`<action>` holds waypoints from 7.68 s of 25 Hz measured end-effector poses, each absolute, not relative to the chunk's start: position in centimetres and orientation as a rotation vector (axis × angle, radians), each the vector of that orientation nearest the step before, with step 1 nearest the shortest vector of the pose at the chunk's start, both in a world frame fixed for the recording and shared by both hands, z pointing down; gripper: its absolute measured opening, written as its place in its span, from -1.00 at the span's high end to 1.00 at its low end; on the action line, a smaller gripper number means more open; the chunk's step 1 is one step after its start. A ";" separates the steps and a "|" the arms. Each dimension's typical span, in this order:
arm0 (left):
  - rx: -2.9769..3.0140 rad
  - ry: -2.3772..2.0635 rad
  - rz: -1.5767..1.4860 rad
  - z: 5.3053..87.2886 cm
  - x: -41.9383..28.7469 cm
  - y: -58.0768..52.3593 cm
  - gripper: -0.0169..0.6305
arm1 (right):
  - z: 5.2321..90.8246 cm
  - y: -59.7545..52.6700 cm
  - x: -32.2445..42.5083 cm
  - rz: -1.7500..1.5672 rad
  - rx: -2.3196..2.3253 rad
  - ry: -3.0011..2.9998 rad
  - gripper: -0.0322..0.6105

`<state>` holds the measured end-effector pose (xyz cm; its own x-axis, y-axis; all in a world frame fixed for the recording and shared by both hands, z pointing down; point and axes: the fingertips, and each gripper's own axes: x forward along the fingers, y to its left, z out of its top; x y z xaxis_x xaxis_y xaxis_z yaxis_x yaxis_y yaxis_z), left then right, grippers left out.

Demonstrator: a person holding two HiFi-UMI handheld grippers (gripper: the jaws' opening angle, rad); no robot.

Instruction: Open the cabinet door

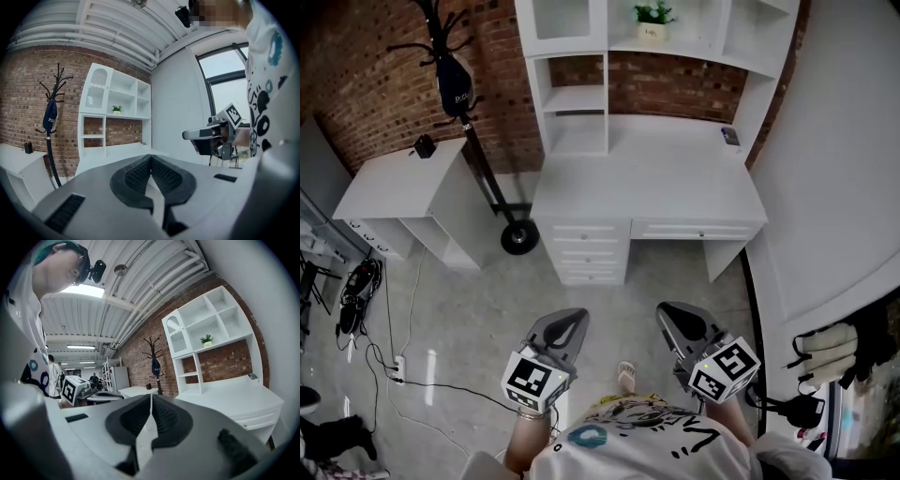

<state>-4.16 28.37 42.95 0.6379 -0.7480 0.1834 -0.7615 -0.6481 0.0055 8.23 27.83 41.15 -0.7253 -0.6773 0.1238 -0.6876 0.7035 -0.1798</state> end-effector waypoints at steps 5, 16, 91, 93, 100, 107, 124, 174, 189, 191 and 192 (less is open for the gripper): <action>2.773 -1.317 0.229 41.6 -2.7 23.7 0.91 | 40.2 23.3 9.5 0.307 1.107 -2.873 0.81; 2.735 -1.384 0.216 42.0 -0.2 16.7 0.91 | 41.3 16.2 11.9 0.329 1.023 -2.885 0.81; 2.795 -1.447 0.166 39.7 -4.3 -26.9 0.91 | 38.9 -27.6 6.0 0.320 0.918 -3.002 0.81; 2.793 -1.466 0.157 39.4 -4.0 -28.1 0.91 | 38.5 -28.8 6.0 0.298 0.887 -3.015 0.81; 2.791 -1.505 0.113 37.6 -3.2 -31.3 0.90 | 37.2 -32.1 6.6 0.232 0.823 -3.046 0.81; 2.813 -1.547 0.046 35.6 -3.4 -34.0 0.91 | 34.5 -35.3 6.8 0.174 0.798 -3.119 0.81; 2.870 -1.560 0.055 32.0 -7.7 -40.2 0.90 | 25.8 -44.2 2.6 -0.055 1.044 -3.141 0.81; 2.862 -1.446 0.021 32.4 -7.5 -44.4 0.90 | 21.5 -48.8 -2.0 -0.237 1.068 -3.012 0.56; 2.825 -1.460 0.043 33.4 -7.4 -41.5 0.90 | 21.1 -40.0 -4.0 -0.210 0.712 -3.160 0.66; 2.814 -1.472 0.046 33.6 -7.6 -41.0 0.90 | 21.1 -39.0 -4.4 -0.220 0.665 -3.166 0.66; 2.807 -1.480 0.048 33.8 -7.8 -40.8 0.90 | 21.0 -38.4 -4.7 -0.226 0.639 -3.168 0.66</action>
